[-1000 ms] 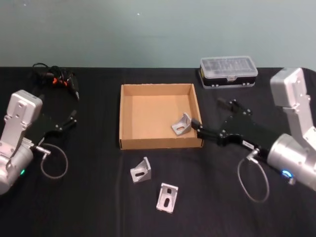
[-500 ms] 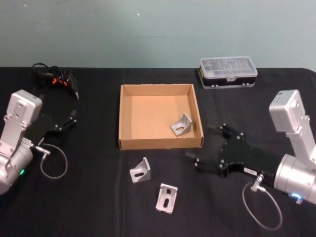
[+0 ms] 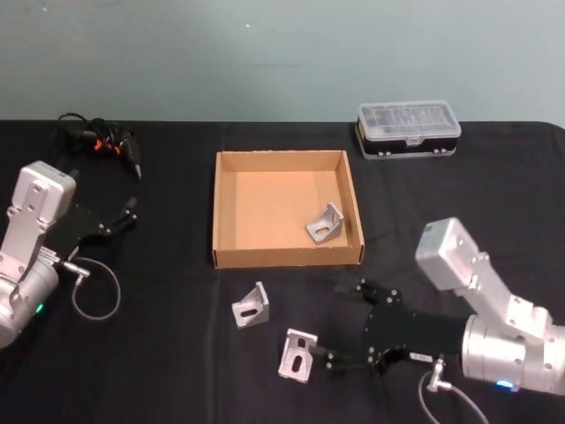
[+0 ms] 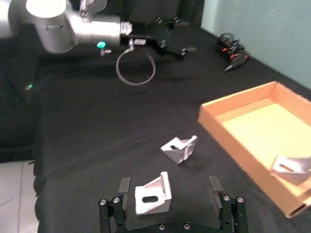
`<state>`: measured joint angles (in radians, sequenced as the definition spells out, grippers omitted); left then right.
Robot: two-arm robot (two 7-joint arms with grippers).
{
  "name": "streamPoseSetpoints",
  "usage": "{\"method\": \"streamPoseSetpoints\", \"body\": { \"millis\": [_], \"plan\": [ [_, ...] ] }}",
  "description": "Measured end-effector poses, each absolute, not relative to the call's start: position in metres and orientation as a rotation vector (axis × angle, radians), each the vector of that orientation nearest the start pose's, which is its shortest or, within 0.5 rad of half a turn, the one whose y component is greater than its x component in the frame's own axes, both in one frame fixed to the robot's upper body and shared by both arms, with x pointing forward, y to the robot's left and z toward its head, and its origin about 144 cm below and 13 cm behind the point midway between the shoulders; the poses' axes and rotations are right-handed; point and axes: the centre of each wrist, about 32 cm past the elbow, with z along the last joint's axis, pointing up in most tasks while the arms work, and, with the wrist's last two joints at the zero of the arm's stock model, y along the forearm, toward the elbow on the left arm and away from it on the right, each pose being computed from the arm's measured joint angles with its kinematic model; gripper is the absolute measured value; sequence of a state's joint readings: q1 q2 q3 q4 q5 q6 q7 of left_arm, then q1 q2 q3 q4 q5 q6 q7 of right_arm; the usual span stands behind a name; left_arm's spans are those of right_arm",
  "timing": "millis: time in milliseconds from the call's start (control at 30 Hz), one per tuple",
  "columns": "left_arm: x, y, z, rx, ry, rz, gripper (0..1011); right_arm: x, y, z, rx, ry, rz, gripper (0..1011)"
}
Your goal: Use one hand to pick up the angle iron from the table and place it into the box.
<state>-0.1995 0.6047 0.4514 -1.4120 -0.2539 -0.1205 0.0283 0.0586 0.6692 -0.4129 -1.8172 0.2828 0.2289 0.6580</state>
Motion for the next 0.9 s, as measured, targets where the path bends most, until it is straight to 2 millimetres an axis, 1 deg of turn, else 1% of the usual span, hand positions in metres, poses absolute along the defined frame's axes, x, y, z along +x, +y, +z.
{"method": "streamPoseSetpoints", "body": {
  "millis": [167,467,900],
  "plan": [
    [0.489,0.310,1.140,0.304,-0.285,1.248,1011,0.441,-0.256,1.194,-0.443,-0.039,-0.448,1003],
    [0.489,0.310,1.140,0.304,-0.285,1.248,1011,0.446,-0.246,1.184,-0.466,-0.028,-0.442,1002],
    [0.489,0.310,1.140,0.304,-0.285,1.248,1011,0.458,-0.241,1.172,-0.471,0.011,-0.478,1002]
  ]
}}
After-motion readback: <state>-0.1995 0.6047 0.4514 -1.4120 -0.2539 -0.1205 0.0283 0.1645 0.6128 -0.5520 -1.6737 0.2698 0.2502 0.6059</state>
